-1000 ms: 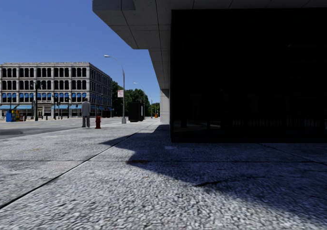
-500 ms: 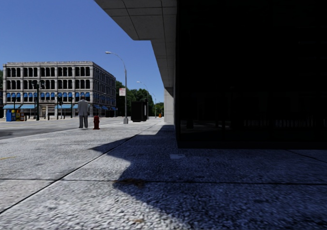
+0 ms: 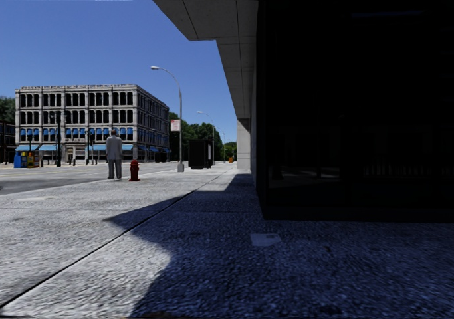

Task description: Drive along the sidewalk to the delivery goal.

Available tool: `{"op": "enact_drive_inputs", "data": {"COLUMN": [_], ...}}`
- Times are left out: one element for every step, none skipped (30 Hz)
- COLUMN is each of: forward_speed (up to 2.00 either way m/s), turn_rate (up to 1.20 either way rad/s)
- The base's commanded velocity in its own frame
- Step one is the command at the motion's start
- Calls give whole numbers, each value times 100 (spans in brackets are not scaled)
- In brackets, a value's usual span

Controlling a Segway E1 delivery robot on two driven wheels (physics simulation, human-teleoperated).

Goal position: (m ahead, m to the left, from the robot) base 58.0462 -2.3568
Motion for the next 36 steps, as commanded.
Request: {"op": "enact_drive_inputs", "data": {"forward_speed": [200,200,200,200,200,200,200,200,200,200,200,200,200,200,200,200,200,200,200,200,200,200,200,200,200,200,200,200,200,200,200,200,200,200,200,200], "turn_rate": [21,21,21,21,21,21,21,22,22,23,24,25,28,34,35,35,36,36,36,36,36,36,36,36,36,36,34,34,34,32,28,23,0,0,0,0]}}
